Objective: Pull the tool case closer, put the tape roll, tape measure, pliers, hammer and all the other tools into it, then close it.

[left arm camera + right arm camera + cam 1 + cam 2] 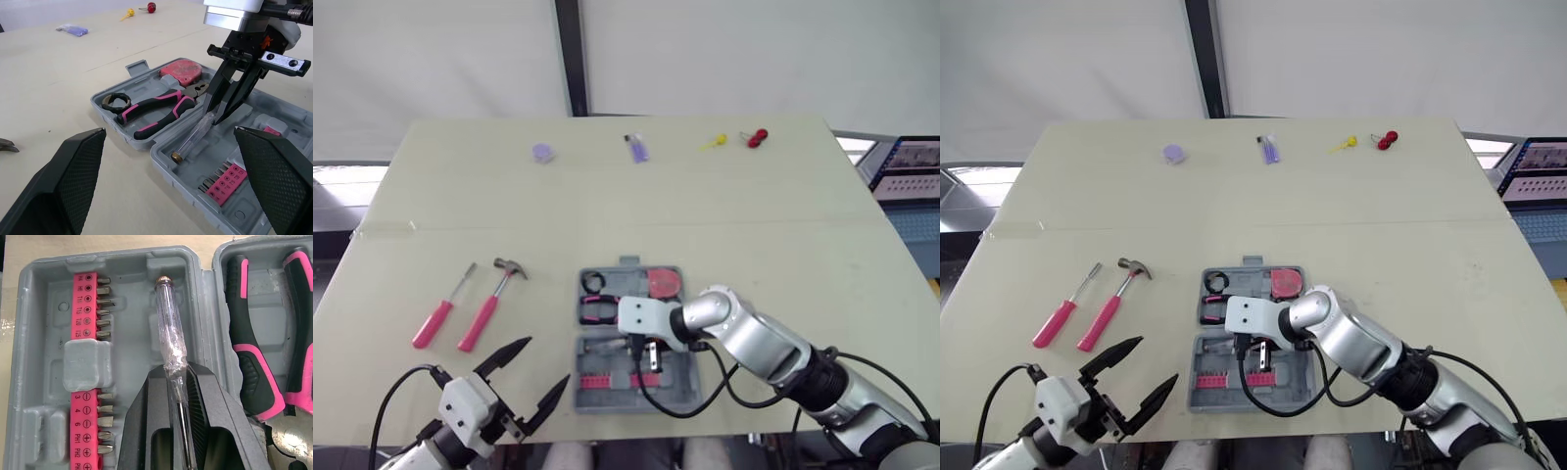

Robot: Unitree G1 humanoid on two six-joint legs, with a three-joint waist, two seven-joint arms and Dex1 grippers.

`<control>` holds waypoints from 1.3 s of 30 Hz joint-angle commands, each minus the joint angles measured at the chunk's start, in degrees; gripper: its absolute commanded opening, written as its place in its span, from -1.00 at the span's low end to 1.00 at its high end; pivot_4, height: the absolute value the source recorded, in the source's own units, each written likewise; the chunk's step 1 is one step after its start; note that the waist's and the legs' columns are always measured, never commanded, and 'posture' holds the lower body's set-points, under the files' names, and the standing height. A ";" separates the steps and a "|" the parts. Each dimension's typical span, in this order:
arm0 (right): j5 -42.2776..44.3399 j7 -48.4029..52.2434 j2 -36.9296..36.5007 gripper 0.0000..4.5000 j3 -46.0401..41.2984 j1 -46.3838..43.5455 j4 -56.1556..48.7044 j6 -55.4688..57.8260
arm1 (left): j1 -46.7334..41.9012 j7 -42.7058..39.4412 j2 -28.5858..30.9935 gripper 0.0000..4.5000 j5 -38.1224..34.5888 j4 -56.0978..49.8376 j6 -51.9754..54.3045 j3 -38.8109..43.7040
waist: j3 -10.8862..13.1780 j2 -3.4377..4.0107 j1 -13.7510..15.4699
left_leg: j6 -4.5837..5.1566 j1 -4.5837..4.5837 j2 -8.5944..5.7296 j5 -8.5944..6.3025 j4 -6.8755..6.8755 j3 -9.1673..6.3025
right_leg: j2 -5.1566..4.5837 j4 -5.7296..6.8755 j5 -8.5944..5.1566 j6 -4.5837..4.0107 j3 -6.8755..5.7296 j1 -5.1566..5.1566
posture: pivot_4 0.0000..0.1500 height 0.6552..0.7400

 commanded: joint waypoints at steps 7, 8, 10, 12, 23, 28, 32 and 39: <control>-0.98 -0.60 1.15 -0.99 -0.69 -0.40 0.03 -0.79 | 0.54 0.31 0.10 1.00 0.14 -0.21 -0.76 -0.41 | 0.00 0.00 0.01 | -0.01 -0.02 0.01 0.00 0.00 0.02 | 0.01 0.02 0.00 -0.02 0.02 -0.05 | 1.00 1.00; -1.06 -0.59 1.20 -0.99 -0.73 -0.41 0.09 -0.83 | 0.59 0.33 0.08 1.00 0.16 -0.21 -0.79 -0.41 | 0.00 0.00 0.00 | -0.01 -0.03 0.01 0.00 0.00 0.02 | 0.01 0.02 0.00 -0.02 0.02 -0.06 | 1.00 1.00; -1.10 -0.54 1.29 -0.99 -0.79 -0.41 0.14 -0.89 | 0.65 0.30 0.09 1.00 0.26 -0.18 -0.89 -0.47 | 0.00 0.00 -0.01 | -0.01 -0.03 0.02 0.00 0.00 0.03 | 0.01 0.02 0.00 -0.02 0.03 -0.07 | 1.00 1.00; -1.16 -0.55 1.38 -0.99 -0.79 -0.41 0.23 -0.98 | 0.58 0.31 0.08 1.00 0.36 -0.06 -0.89 -0.54 | 0.00 0.00 -0.01 | -0.01 -0.04 0.02 0.00 0.00 0.04 | 0.02 0.03 0.00 -0.03 0.03 -0.08 | 1.00 1.00; -0.86 -0.27 0.92 -0.56 -1.38 -0.29 -0.47 -0.57 | 0.47 0.37 0.15 1.00 0.58 0.27 -0.87 -1.14 | 0.00 0.00 -0.02 | -0.01 -0.06 0.03 0.00 0.00 0.07 | 0.02 0.06 0.00 -0.04 0.05 -0.14 | 1.00 1.00; 0.53 0.76 -0.65 0.47 -2.66 0.08 -3.20 0.23 | 0.57 0.22 0.28 1.00 0.49 0.68 -1.14 -1.08 | 0.00 0.00 0.05 | -0.01 -0.08 0.03 0.00 0.02 0.07 | 0.02 0.06 0.00 -0.04 0.05 -0.15 | 1.00 1.00; 1.35 1.55 -2.84 0.97 -3.51 0.60 -5.31 0.38 | 0.29 0.24 0.22 1.00 0.49 0.99 -1.30 -1.33 | 0.00 0.00 0.04 | -0.01 -0.12 0.03 0.00 0.03 0.07 | 0.02 0.06 0.01 -0.04 0.05 -0.19 | 1.00 1.00; 3.73 0.09 -2.08 0.97 -7.86 2.13 -4.78 -5.88 | -0.27 0.27 0.14 1.00 0.61 1.54 -1.60 -1.91 | -0.01 -0.01 0.02 | -0.01 -0.15 0.04 0.00 0.03 0.07 | 0.03 0.06 0.01 -0.04 0.05 -0.21 | 1.00 1.00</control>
